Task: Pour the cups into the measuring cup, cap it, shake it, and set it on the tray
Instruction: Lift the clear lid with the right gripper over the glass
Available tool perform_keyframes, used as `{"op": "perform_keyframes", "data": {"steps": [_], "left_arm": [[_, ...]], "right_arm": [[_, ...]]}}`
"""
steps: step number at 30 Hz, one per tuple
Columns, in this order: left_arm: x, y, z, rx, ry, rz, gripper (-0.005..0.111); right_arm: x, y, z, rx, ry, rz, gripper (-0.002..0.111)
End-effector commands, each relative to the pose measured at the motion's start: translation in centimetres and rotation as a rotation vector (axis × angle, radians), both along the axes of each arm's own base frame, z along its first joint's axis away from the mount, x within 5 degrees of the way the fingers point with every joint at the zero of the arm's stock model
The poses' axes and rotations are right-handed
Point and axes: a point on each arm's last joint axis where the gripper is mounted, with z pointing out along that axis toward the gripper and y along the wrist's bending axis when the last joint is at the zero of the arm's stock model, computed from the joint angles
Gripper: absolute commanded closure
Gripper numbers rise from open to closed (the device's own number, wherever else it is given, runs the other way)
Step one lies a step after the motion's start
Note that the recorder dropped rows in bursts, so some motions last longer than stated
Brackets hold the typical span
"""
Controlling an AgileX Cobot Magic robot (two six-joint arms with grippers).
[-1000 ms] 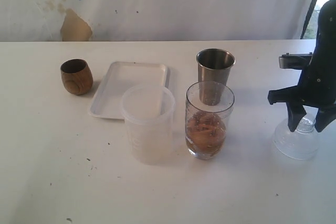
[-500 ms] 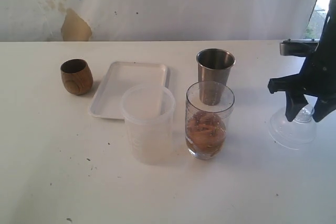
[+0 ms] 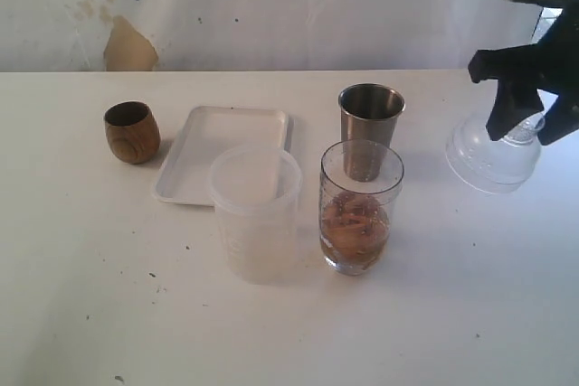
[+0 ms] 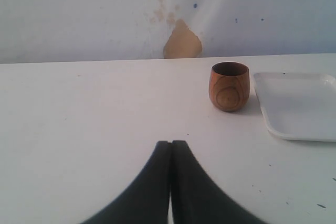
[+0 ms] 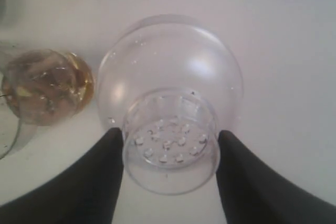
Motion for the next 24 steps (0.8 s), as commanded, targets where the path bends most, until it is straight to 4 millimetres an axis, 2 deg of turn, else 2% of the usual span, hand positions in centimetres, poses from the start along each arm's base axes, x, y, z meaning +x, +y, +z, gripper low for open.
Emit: {"op": "perform_keyframes", "data": {"steps": [1, 4, 7, 10, 12, 15, 24], "left_arm": [[0.0, 0.0, -0.1, -0.003, -0.01, 0.0, 0.107], [0.0, 0.0, -0.1, -0.003, -0.01, 0.0, 0.107], [0.0, 0.0, -0.1, -0.003, -0.01, 0.0, 0.107], [0.0, 0.0, -0.1, -0.003, -0.01, 0.0, 0.107], [0.0, 0.0, -0.1, -0.003, -0.01, 0.0, 0.107], [0.0, 0.0, -0.1, -0.003, -0.01, 0.0, 0.107], [0.0, 0.0, -0.1, -0.003, -0.01, 0.0, 0.107]], "right_arm": [[-1.4, 2.7, 2.0, 0.03, -0.054, 0.061, 0.108], [-2.2, 4.9, 2.9, 0.072, -0.074, 0.101, 0.108], [-2.6, 7.1, 2.9, 0.143, -0.063, 0.141, 0.108], [-2.3, 8.8, 2.6, 0.152, -0.04, 0.166, 0.108], [-1.9, 9.7, 3.1, 0.159, -0.054, 0.178, 0.108], [-1.6, 10.0, 3.6, 0.158, -0.069, 0.178, 0.108], [-0.7, 10.2, 2.6, 0.151, -0.039, 0.162, 0.108]]}}
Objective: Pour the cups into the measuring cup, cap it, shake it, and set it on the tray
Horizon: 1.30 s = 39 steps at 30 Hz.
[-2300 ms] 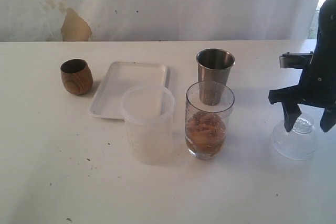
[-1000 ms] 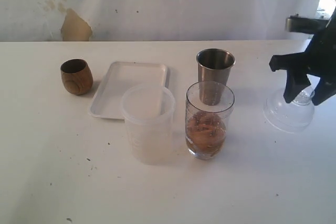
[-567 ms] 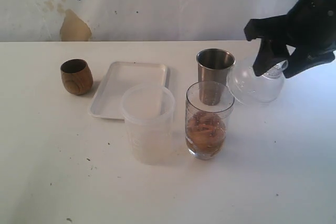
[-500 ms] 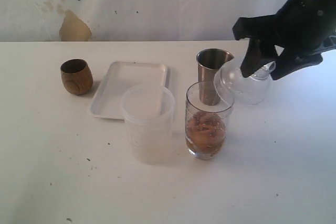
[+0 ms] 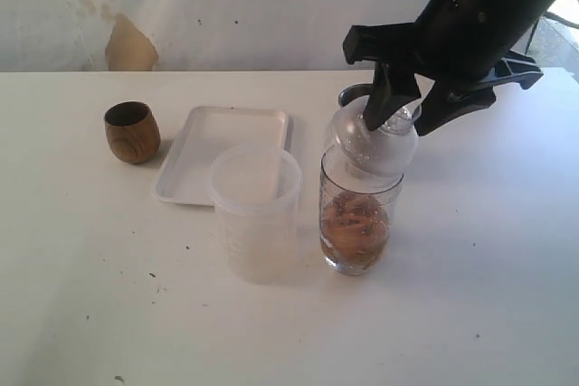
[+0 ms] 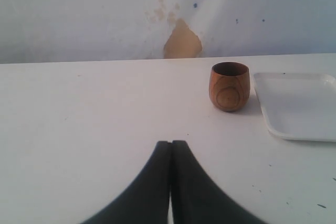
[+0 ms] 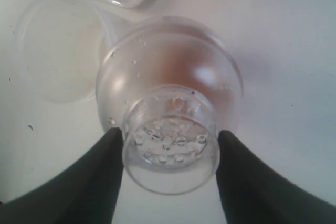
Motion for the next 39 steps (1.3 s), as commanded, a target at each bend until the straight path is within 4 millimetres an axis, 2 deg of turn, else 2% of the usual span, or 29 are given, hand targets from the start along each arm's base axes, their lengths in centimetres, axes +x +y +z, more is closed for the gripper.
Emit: {"op": "perform_keyframes", "data": {"steps": [1, 4, 9, 13, 17, 20, 24, 27, 33, 36, 39], "left_arm": [[0.0, 0.0, -0.1, -0.003, -0.01, 0.0, 0.107], [0.0, 0.0, -0.1, -0.003, -0.01, 0.0, 0.107], [0.0, 0.0, -0.1, -0.003, -0.01, 0.0, 0.107], [0.0, 0.0, -0.1, -0.003, -0.01, 0.0, 0.107], [0.0, 0.0, -0.1, -0.003, -0.01, 0.0, 0.107], [0.0, 0.0, -0.1, -0.003, -0.01, 0.0, 0.107], [0.0, 0.0, -0.1, -0.003, -0.01, 0.0, 0.107], [0.0, 0.0, -0.1, -0.003, -0.01, 0.0, 0.107], [0.0, 0.0, -0.1, -0.003, -0.01, 0.0, 0.107], [0.0, 0.0, -0.1, -0.003, -0.01, 0.0, 0.107], [0.0, 0.0, -0.1, -0.003, -0.01, 0.0, 0.107]], "right_arm": [[0.2, 0.0, 0.3, 0.002, -0.006, -0.006, 0.108], [0.2, 0.0, 0.9, 0.008, -0.027, -0.006, 0.108], [-0.4, -0.5, 3.2, -0.018, -0.116, -0.006, 0.108], [-1.5, -2.7, 4.3, -0.195, -0.197, -0.054, 0.108], [-2.2, -5.1, 3.9, -0.262, -0.189, -0.15, 0.108], [-2.2, -7.0, 2.0, -0.279, -0.115, -0.206, 0.108], [-1.9, -9.2, -2.5, -0.274, 0.061, -0.269, 0.108], [-1.7, -10.1, -6.1, -0.271, 0.192, -0.251, 0.108], [-1.6, -10.2, -11.4, -0.283, 0.34, -0.184, 0.108], [-0.9, -9.9, -13.2, -0.254, 0.321, -0.189, 0.108], [-0.4, -9.9, -14.0, -0.255, 0.293, -0.163, 0.108]]}}
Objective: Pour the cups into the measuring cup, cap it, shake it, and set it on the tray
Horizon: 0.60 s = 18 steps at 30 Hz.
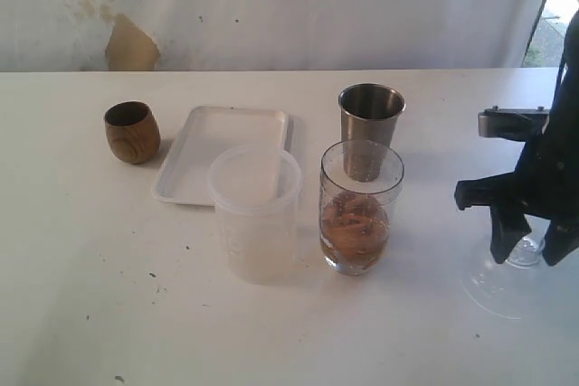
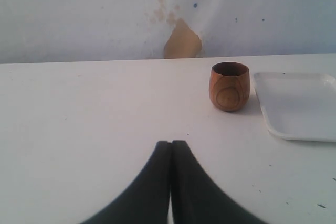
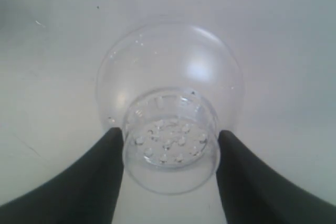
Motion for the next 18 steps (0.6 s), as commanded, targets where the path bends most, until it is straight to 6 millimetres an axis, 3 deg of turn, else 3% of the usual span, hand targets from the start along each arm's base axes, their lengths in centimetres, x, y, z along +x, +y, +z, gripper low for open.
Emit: {"op": "perform_keyframes", "data": {"steps": [1, 7, 15, 18], "left_arm": [[0.0, 0.0, -0.1, -0.003, -0.01, 0.0, 0.107], [0.0, 0.0, -0.1, -0.003, -0.01, 0.0, 0.107], [0.0, 0.0, -0.1, -0.003, -0.01, 0.0, 0.107], [0.0, 0.0, -0.1, -0.003, -0.01, 0.0, 0.107]], "right_arm": [[0.8, -0.2, -1.1, 0.009, -0.043, 0.019, 0.108], [1.1, -0.2, -2.5, 0.009, 0.001, -0.001, 0.105], [1.4, -0.1, -3.0, 0.022, 0.009, -0.004, 0.074], [1.6, -0.1, -2.8, 0.022, 0.001, -0.001, 0.07]]}}
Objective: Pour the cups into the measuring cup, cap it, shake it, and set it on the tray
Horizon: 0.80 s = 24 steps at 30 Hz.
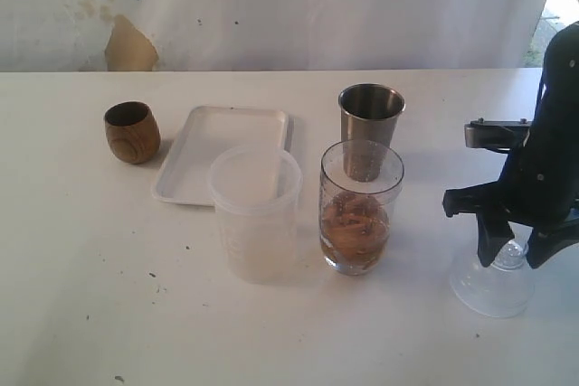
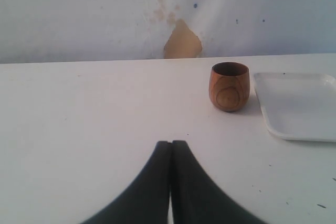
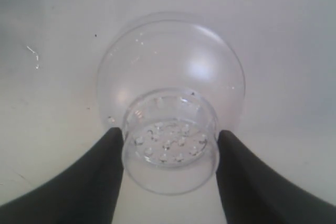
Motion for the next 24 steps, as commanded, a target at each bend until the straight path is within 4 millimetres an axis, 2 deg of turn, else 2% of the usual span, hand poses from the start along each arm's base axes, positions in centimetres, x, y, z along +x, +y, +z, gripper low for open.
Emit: {"op": "perform_keyframes", "data": {"steps": [1, 7, 13, 24], "left_arm": [[0.0, 0.0, -0.1, -0.003, -0.01, 0.0, 0.107], [0.0, 0.0, -0.1, -0.003, -0.01, 0.0, 0.107], [0.0, 0.0, -0.1, -0.003, -0.01, 0.0, 0.107], [0.0, 0.0, -0.1, -0.003, -0.01, 0.0, 0.107]], "right_arm": [[0.5, -0.2, 0.0, 0.01, -0.016, -0.006, 0.07], [0.8, -0.2, 1.3, 0.014, -0.061, 0.002, 0.069], [0.8, -0.2, 1.4, 0.014, -0.066, 0.016, 0.053], [0.9, -0.2, 1.4, 0.016, -0.068, 0.014, 0.052]]}}
